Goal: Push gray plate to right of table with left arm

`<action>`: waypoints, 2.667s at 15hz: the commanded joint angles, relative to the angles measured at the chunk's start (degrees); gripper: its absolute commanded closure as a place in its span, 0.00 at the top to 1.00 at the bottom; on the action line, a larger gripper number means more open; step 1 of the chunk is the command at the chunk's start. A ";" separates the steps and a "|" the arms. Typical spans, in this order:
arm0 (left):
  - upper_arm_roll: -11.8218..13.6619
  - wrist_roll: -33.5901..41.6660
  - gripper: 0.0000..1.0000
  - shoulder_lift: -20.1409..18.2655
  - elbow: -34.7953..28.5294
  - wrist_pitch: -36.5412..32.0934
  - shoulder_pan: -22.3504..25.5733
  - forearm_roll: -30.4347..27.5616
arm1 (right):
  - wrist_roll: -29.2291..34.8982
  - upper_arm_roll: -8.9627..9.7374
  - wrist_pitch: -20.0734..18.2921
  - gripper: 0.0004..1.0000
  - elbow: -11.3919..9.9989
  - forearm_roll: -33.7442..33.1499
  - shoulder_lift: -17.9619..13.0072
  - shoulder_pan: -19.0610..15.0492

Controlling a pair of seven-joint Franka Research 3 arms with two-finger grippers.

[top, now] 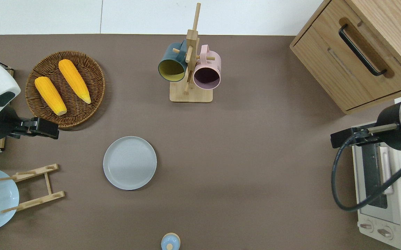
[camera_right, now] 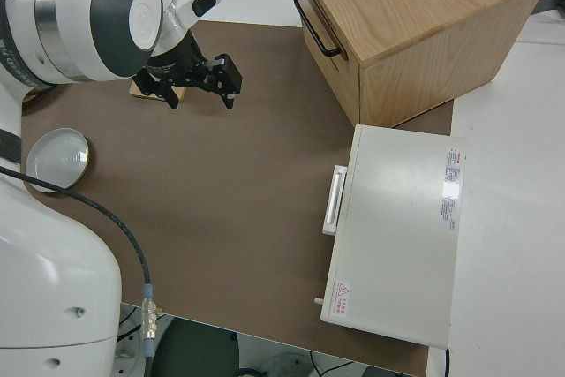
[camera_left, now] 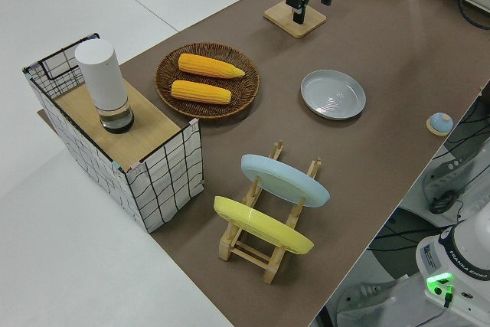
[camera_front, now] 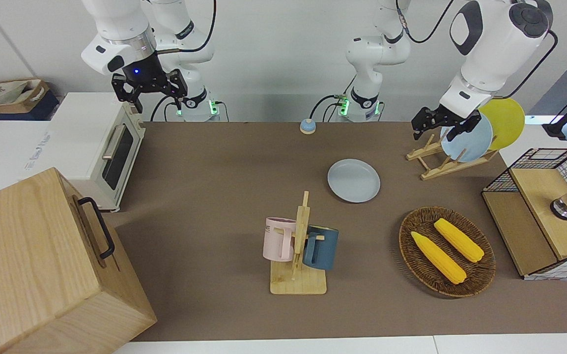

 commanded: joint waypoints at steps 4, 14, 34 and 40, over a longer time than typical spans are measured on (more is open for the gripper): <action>0.45 0.10 0.99 0.17 0.87 -0.31 0.03 -1.53 | -0.15 0.32 -0.69 0.98 0.05 0.55 -0.43 -0.63; 0.27 -0.34 0.99 -1.32 -0.36 -1.36 0.11 -1.53 | -0.15 0.32 -0.69 0.98 0.06 0.46 -0.43 -0.63; -3.60 -7.11 0.99 -15.13 -38.49 28.68 -0.68 -1.53 | -0.15 0.32 -0.69 0.98 -0.03 0.46 -0.43 -0.63; -3.77 -7.19 0.99 -13.46 -47.81 41.86 -1.56 -1.88 | -0.06 0.32 -0.69 0.98 -0.03 0.46 -0.43 -0.63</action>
